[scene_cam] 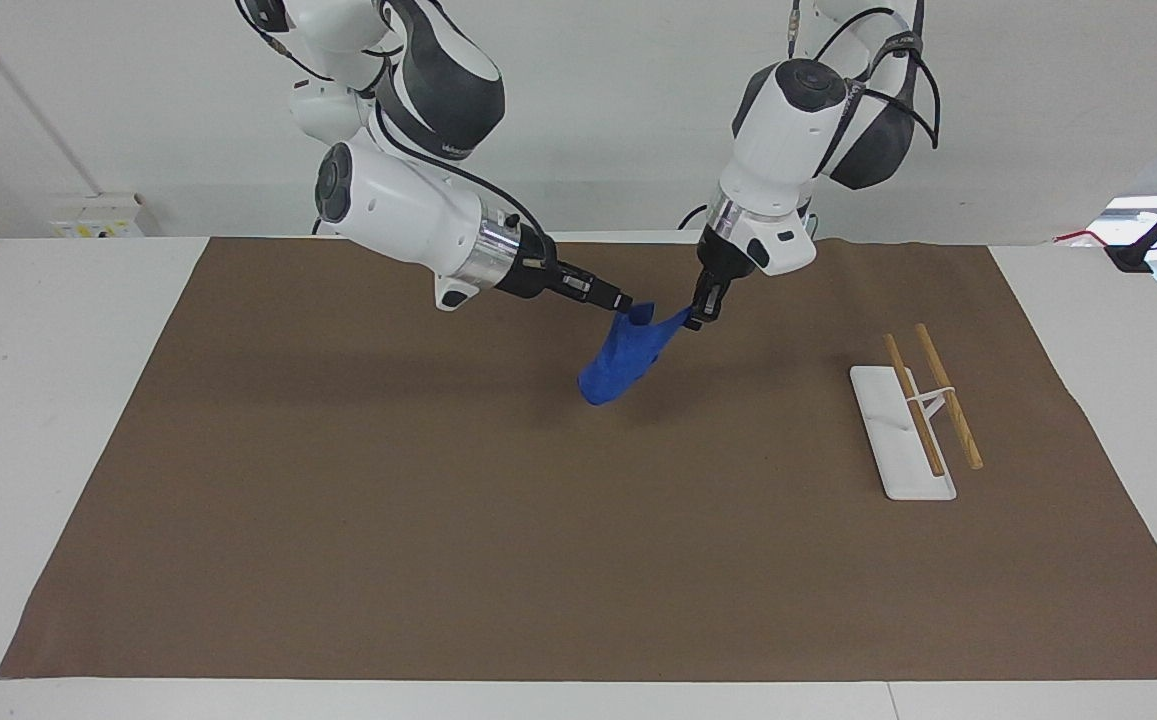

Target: Right arm passes towel to left arm to hang

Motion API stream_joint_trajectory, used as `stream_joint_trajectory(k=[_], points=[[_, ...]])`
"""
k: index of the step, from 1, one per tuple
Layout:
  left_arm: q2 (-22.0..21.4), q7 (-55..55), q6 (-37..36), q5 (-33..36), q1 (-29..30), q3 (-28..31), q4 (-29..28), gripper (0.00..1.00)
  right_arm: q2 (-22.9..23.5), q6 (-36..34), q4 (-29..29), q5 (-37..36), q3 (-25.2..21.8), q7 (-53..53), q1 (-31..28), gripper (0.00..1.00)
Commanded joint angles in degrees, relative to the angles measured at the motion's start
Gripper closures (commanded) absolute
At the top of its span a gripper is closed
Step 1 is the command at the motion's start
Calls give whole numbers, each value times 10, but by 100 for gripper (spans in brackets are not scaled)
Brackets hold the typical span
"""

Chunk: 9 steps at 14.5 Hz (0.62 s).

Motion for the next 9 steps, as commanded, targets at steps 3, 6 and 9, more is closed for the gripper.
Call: stream_joint_trajectory(k=[3, 6, 9], points=[[24, 40, -35, 49, 45, 0, 65, 100, -9, 6, -13, -202, 2, -180, -36, 0], [25, 97, -93, 101, 58, 0, 97, 100, -9, -6, -12, -311, 2, -232, -87, 0], [20, 206, -170, 114, 108, 0, 119, 100, -31, -71, 2, -421, 2, -299, -143, 0]])
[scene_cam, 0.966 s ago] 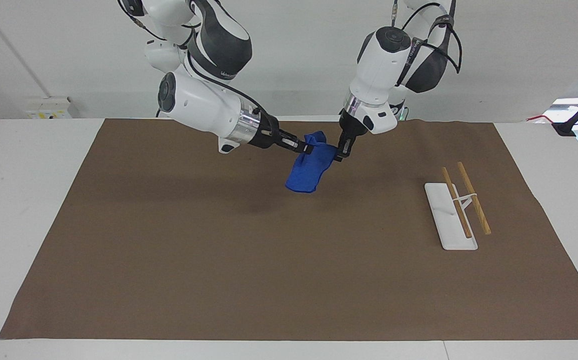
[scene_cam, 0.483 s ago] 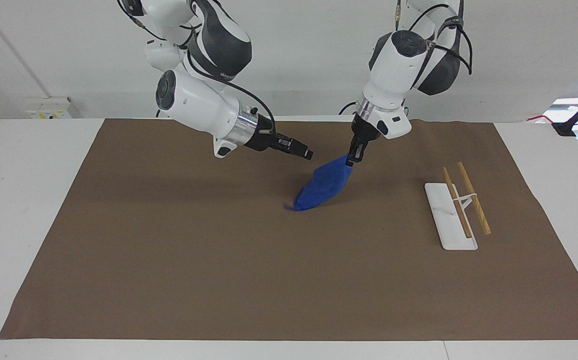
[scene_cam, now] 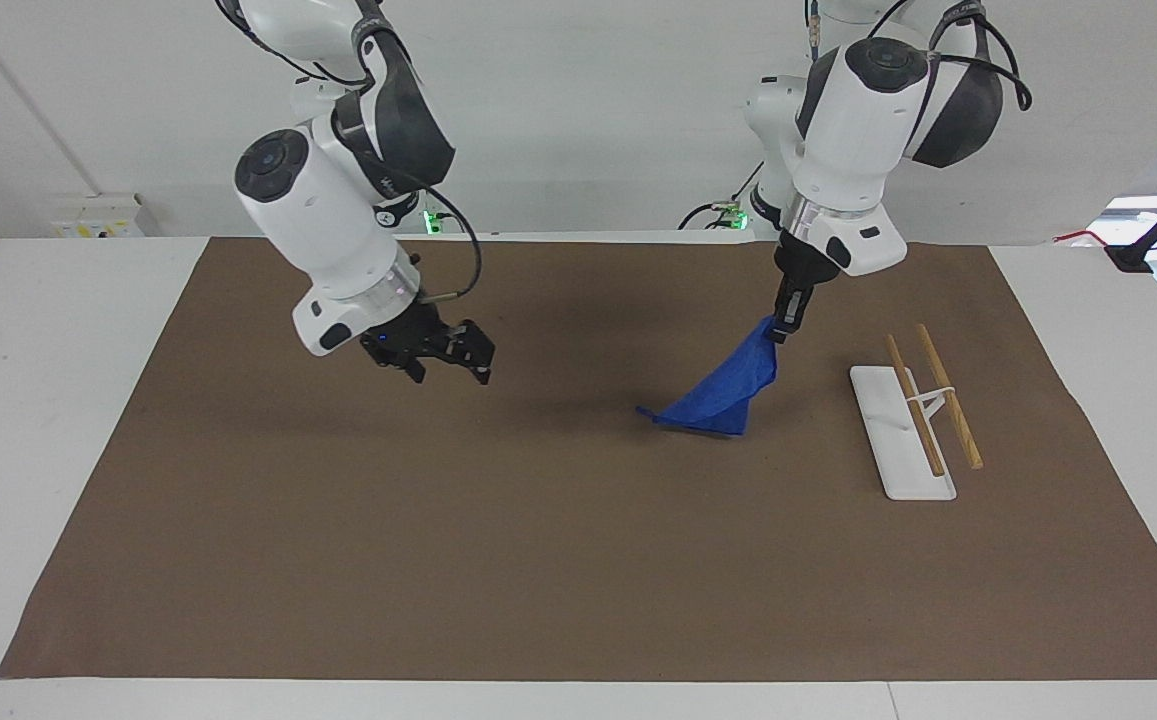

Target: Right arm passes towel to left arm to hang

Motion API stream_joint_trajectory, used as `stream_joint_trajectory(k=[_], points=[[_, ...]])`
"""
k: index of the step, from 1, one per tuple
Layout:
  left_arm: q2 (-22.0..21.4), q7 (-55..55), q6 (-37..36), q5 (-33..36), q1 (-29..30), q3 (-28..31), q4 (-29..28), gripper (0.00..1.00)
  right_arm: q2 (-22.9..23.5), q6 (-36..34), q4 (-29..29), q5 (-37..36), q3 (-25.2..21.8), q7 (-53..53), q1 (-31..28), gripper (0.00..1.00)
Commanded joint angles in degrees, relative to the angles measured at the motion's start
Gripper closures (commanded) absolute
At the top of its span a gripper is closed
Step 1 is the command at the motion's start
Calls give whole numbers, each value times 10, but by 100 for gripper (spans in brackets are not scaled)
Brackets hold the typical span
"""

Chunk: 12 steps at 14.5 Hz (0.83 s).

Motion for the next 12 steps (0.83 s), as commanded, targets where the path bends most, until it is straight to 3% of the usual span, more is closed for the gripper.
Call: stream_joint_trajectory(k=[1, 4, 7, 12], points=[[4, 103, -63, 9, 54, -3, 32, 100, -46, -53, 5, -81, 6, -66, -52, 0], [-3, 174, -66, 13, 123, -3, 35, 100, -114, -157, 43, -99, -14, -97, -79, 0], [-5, 242, -53, 13, 181, -3, 30, 100, -121, -258, 113, -128, -41, -168, -81, 0], [-14, 371, 19, 13, 276, -3, -6, 100, -133, -283, 86, -145, -64, -234, -69, 0]])
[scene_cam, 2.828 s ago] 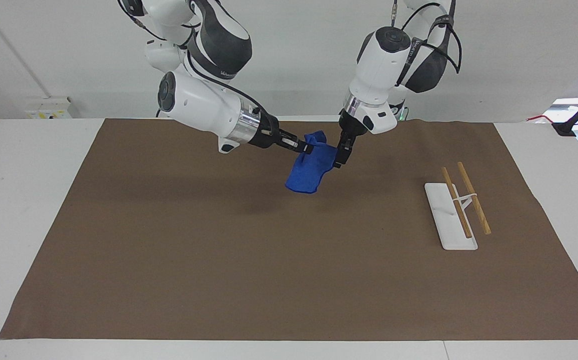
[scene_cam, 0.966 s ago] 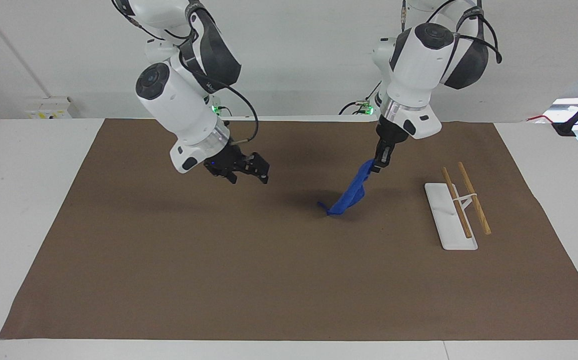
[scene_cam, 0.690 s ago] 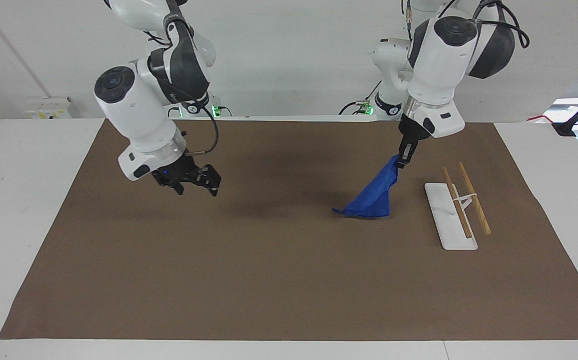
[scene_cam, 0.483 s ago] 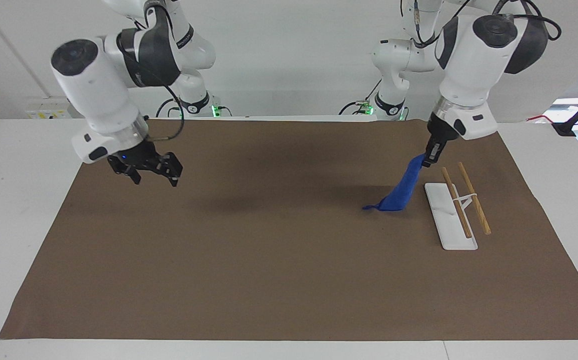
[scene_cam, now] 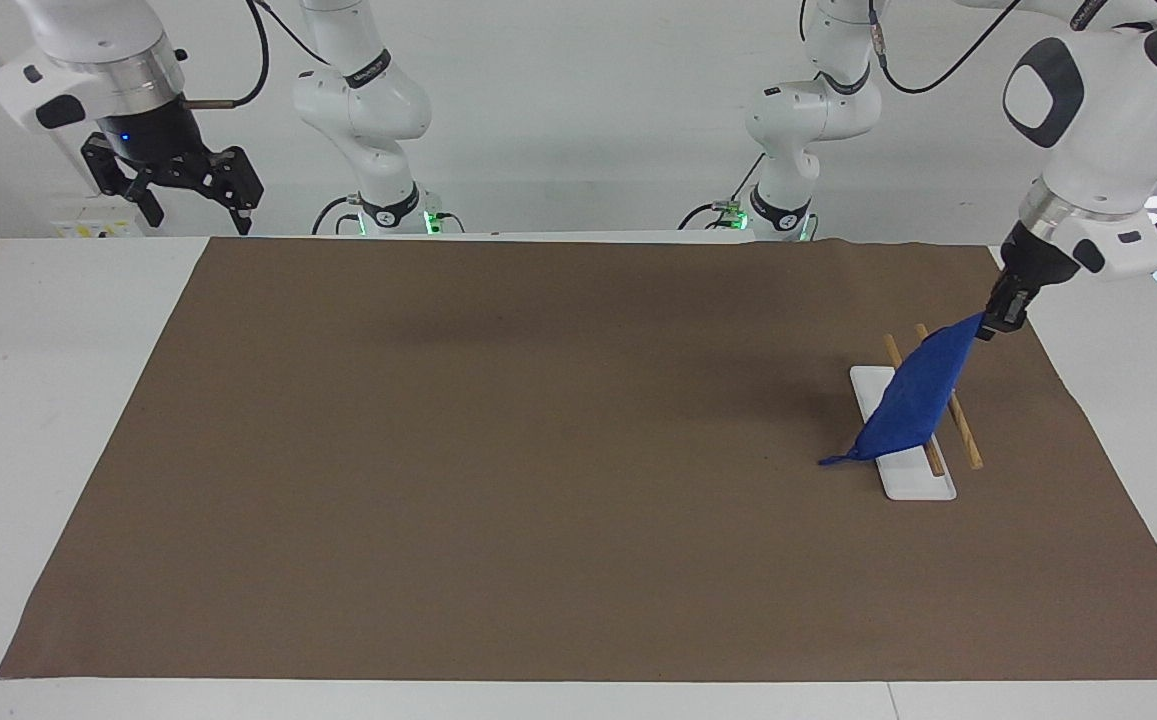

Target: Right arm passes towel to left arm to hang

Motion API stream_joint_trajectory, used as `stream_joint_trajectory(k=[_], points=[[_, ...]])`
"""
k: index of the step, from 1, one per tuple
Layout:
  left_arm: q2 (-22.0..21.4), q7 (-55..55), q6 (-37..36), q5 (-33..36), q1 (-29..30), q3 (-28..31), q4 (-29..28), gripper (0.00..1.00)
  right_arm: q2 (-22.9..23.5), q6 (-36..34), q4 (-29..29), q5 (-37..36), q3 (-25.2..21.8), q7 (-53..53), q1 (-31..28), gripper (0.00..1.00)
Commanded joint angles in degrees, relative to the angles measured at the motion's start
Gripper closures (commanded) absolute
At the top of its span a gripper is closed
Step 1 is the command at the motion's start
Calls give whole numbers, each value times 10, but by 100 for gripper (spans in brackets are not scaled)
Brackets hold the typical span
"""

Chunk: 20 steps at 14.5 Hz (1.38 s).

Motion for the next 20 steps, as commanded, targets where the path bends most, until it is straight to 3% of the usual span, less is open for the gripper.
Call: stream_joint_trajectory(k=[1, 6, 13, 15, 17, 18, 20], points=[[-16, 53, 45, 7, 38, -7, -37, 100, 0, -11, -3, -11, -19, -28, 19, 0], [-44, 118, 154, 6, 87, -7, -127, 100, -33, -13, -36, -5, -94, -38, 88, 0], [-23, 189, 249, 6, 143, -7, -174, 99, -22, -11, -41, 2, -97, -38, 89, 0], [-20, 189, 247, 6, 143, -7, -179, 82, -22, -13, -41, 14, -97, -38, 77, 0], [-22, 193, 250, 6, 145, -7, -208, 27, -23, -15, -41, 32, -97, -37, 68, 0], [-25, 202, 259, 7, 148, -7, -223, 6, -23, -15, -41, 33, -97, -35, 71, 0], [-24, 193, 254, 6, 147, -7, -218, 0, -25, -16, -42, 32, -97, -34, 74, 0]])
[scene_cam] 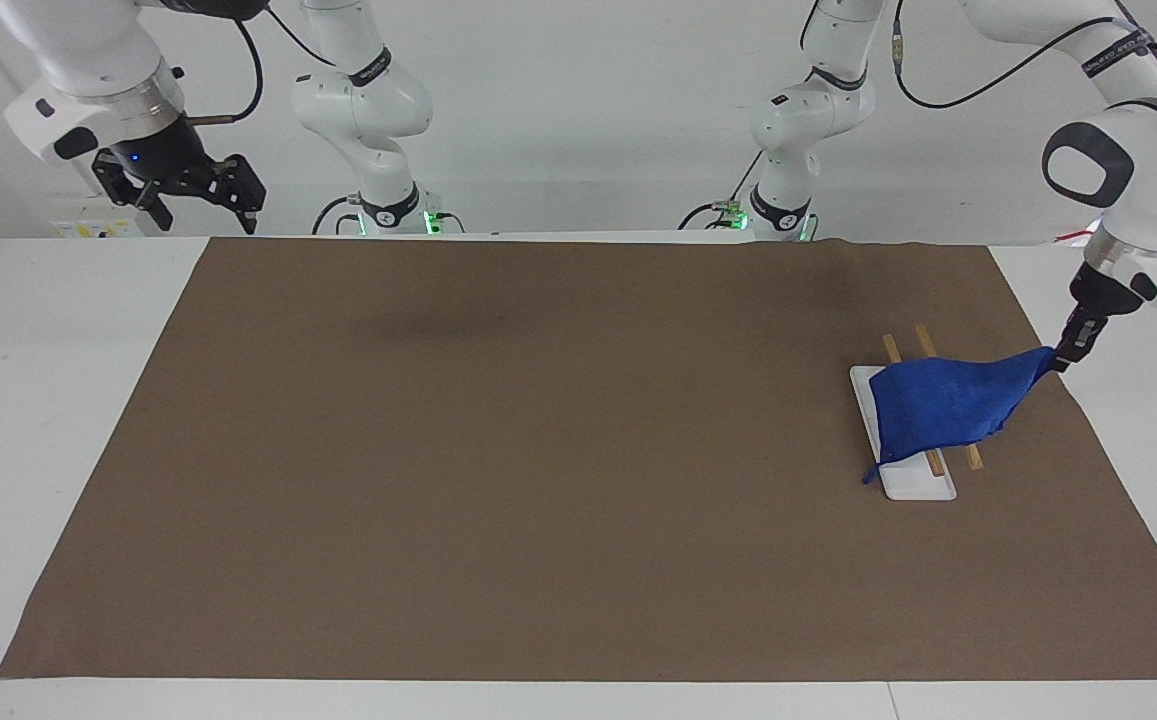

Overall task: Right arm passes towel to left arm to hang
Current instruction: 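Drape the towel over the rack's wooden post with the left gripper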

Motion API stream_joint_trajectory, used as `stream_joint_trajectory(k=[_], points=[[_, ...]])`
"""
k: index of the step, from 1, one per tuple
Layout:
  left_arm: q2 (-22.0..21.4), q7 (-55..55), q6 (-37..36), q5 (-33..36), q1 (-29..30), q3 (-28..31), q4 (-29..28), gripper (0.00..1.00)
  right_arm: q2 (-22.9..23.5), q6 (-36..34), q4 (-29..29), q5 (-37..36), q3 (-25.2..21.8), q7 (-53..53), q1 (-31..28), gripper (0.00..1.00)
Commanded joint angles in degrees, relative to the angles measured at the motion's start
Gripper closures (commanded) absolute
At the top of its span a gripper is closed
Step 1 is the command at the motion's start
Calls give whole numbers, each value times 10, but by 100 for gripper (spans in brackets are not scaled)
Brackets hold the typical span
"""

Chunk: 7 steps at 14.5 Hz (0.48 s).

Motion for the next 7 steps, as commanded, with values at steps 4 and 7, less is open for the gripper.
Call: stream_joint_trajectory(k=[4, 7], points=[[-17, 10, -24, 6, 4, -6, 1, 0, -9, -3, -13, 12, 2, -9, -7, 0], [-34, 16, -159, 2, -25, -18, 61, 0, -9, -3, -13, 12, 2, -9, -5, 0]])
